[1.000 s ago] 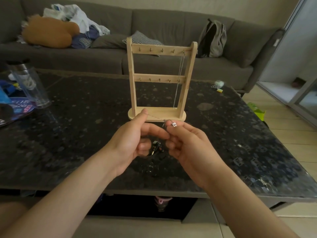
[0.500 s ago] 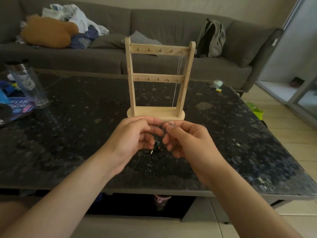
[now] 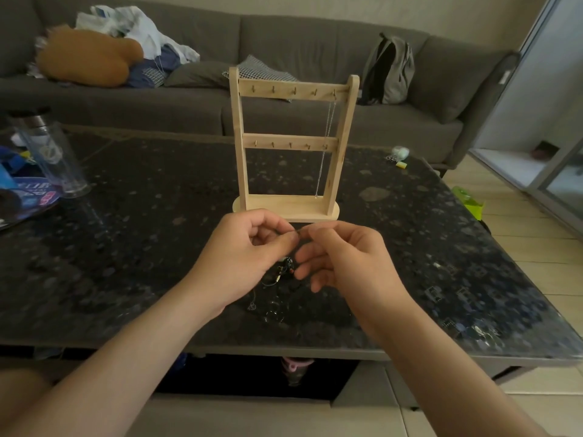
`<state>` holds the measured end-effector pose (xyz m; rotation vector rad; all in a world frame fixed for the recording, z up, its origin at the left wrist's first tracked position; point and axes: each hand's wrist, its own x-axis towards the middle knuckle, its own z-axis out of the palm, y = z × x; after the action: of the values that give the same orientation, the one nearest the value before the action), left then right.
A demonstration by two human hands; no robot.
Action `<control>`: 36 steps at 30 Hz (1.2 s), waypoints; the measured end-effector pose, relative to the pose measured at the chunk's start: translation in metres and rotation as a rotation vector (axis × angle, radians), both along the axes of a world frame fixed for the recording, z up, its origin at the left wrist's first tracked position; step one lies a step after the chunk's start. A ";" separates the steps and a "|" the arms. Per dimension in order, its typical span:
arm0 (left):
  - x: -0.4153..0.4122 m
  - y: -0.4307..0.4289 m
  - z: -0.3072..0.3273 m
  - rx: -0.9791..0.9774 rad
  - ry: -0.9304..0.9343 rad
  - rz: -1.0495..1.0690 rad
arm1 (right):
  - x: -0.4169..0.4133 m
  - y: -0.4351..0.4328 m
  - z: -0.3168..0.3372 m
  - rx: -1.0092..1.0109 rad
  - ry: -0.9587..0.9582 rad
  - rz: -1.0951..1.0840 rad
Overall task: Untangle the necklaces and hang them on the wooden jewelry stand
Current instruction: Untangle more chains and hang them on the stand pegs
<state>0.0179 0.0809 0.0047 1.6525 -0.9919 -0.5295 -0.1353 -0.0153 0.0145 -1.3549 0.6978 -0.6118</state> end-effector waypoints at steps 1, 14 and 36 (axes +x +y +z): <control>0.000 0.000 0.000 -0.005 -0.018 0.015 | 0.000 -0.001 0.000 0.007 -0.013 -0.015; 0.005 -0.001 -0.011 -0.061 -0.172 0.075 | 0.000 -0.005 -0.004 -0.021 -0.017 -0.052; -0.005 0.007 -0.001 -0.130 -0.602 0.136 | -0.004 -0.001 0.002 -0.026 0.024 -0.046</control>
<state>0.0126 0.0875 0.0036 1.7818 -1.2971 0.1409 -0.1391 -0.0166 0.0160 -1.3753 0.7446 -0.6446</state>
